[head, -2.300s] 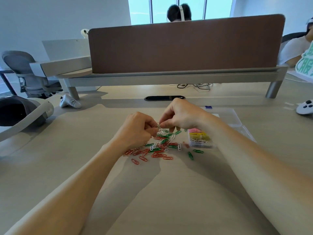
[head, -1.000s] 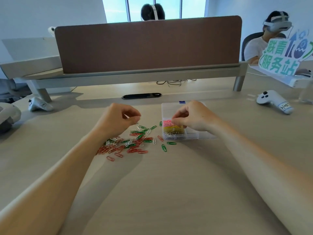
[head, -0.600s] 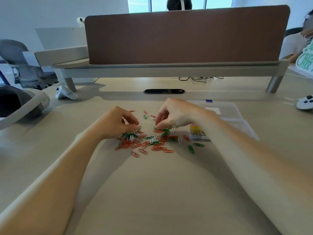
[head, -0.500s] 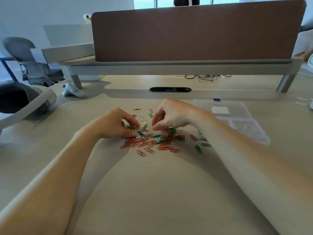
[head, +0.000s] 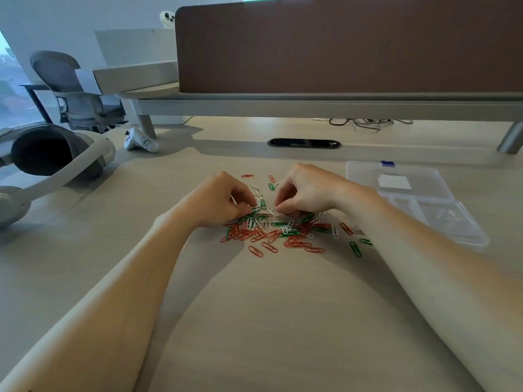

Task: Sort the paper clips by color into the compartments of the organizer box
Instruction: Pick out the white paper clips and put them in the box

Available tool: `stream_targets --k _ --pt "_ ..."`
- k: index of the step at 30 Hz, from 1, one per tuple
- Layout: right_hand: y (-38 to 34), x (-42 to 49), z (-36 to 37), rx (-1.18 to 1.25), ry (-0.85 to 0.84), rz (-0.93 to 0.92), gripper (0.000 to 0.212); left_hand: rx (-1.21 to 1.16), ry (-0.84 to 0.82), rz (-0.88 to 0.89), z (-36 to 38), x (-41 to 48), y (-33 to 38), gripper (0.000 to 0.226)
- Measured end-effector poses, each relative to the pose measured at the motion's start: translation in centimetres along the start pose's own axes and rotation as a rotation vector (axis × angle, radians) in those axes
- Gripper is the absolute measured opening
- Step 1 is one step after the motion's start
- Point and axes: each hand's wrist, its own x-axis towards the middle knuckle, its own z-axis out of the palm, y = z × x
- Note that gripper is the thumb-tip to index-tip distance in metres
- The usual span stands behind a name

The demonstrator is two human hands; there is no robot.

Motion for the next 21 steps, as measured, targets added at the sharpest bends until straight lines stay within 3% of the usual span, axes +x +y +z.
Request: stream_targets --k 5,10,17,21 --pt "-0.3 -0.3 0.3 -0.042 0.076 -0.035 0.012 -0.011 0.046 0.031 -0.2 -0.1 0.0 0.012" --pt "-1.2 -0.1 1.3 -0.045 -0.019 -0.063 0.011 0.022 -0.105 0.084 0.2 -0.4 1.0 0.014" --pt "-1.1 -0.1 1.6 -0.060 0.021 -0.077 0.005 0.078 -0.074 0.045 0.7 -0.1 1.1 0.002" --pt "-1.0 -0.2 1.3 -0.056 0.045 -0.085 0.006 0.041 -0.051 0.038 0.5 -0.2 0.9 0.008"
